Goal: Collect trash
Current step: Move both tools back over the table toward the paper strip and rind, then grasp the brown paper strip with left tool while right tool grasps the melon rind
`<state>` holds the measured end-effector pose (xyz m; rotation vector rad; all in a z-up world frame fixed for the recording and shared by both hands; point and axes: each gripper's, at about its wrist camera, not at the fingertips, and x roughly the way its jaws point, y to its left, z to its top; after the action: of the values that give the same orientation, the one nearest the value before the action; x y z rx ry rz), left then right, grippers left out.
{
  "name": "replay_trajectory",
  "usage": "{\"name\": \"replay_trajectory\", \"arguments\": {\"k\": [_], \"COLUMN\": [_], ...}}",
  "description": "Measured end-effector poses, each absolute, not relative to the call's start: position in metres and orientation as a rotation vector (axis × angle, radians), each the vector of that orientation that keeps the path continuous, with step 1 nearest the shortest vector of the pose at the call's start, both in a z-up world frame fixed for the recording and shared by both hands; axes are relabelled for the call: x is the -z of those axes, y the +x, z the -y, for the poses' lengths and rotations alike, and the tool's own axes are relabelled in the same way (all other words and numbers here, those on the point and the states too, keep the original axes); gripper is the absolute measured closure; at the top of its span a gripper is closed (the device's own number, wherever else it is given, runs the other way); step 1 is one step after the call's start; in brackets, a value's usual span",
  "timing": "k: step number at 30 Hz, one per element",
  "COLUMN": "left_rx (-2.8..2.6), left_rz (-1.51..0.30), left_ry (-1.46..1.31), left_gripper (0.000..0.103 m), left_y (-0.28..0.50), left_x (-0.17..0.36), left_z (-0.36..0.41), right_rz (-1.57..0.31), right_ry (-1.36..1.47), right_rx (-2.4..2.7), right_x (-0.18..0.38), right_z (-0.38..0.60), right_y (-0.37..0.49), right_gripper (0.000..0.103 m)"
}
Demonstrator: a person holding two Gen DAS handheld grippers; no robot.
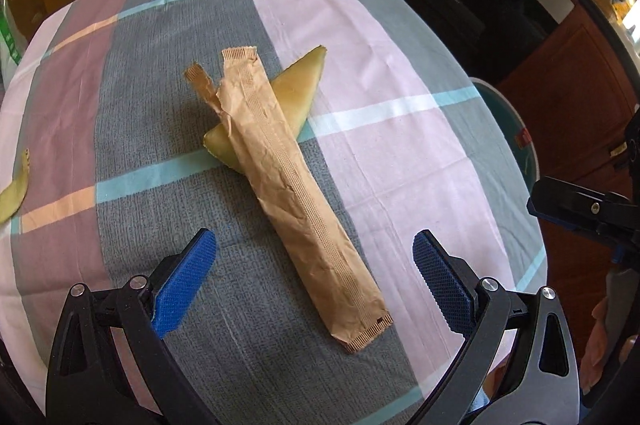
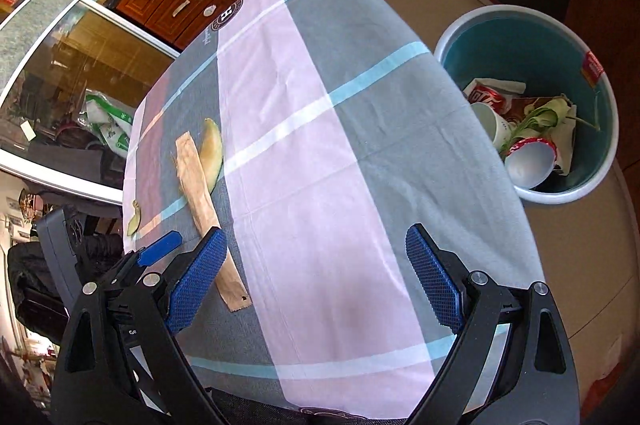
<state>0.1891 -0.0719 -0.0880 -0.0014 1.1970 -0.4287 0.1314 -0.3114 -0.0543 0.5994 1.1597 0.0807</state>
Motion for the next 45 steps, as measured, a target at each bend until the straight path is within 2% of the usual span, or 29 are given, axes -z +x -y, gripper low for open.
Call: {"name": "replay_trajectory", "arguments": {"k": [4, 9, 12, 14, 19, 26, 33, 36, 43, 45], "left_rx": [0.42, 0.425, 0.423, 0.425, 0.449, 0.397, 0.444, 0.456, 0.457, 0.46], "left_rz": [-1.196, -1.171, -1.145, -1.136, -1.127, -1.093, -1.116, -1.132, -1.155, -1.157], "left_ry": [-0.007, 0.033, 0.067, 0.086, 0.066, 0.046, 0.022, 0.023, 0.006, 0.004], "left_gripper": [0.007, 0.023, 0.047, 0.079, 0.093, 0.094, 0.093, 0.093, 0.093, 0.093], "left_y": [0.191, 0.189, 0.186, 0.186, 0.189, 0.219, 0.239, 0.241, 0.248, 0.249], "left_x": [0.093, 0.095, 0.094, 0.093, 0.084, 0.063, 0.067, 0.074, 0.086, 0.089], "left_z": [0.073, 0.08, 0.084, 0.084, 0.067, 0.025, 0.025, 0.027, 0.02, 0.018], "right_rz": [-1.181, -1.205, -1.216, -1.223, -1.234, -1.225, -1.166, -1.148, -1.158, -1.145], "right_ry": [0.605, 0.614, 0.61, 0.607, 0.581, 0.534, 0.48, 0.459, 0.451, 0.447], "right_rx": [-0.095, -0.107, -0.115, -0.12, -0.135, -0.185, -0.223, -0.246, -0.311, -0.318], "right_x": [0.063, 0.074, 0.079, 0.081, 0.08, 0.077, 0.074, 0.074, 0.089, 0.09], "right_z": [0.305, 0.3, 0.296, 0.293, 0.28, 0.253, 0.228, 0.217, 0.199, 0.194], "right_y": [0.137, 0.144, 0.146, 0.149, 0.159, 0.194, 0.242, 0.259, 0.274, 0.271], "right_gripper": [0.016, 0.016, 0.016, 0.016, 0.016, 0.016, 0.016, 0.027, 0.066, 0.069]}}
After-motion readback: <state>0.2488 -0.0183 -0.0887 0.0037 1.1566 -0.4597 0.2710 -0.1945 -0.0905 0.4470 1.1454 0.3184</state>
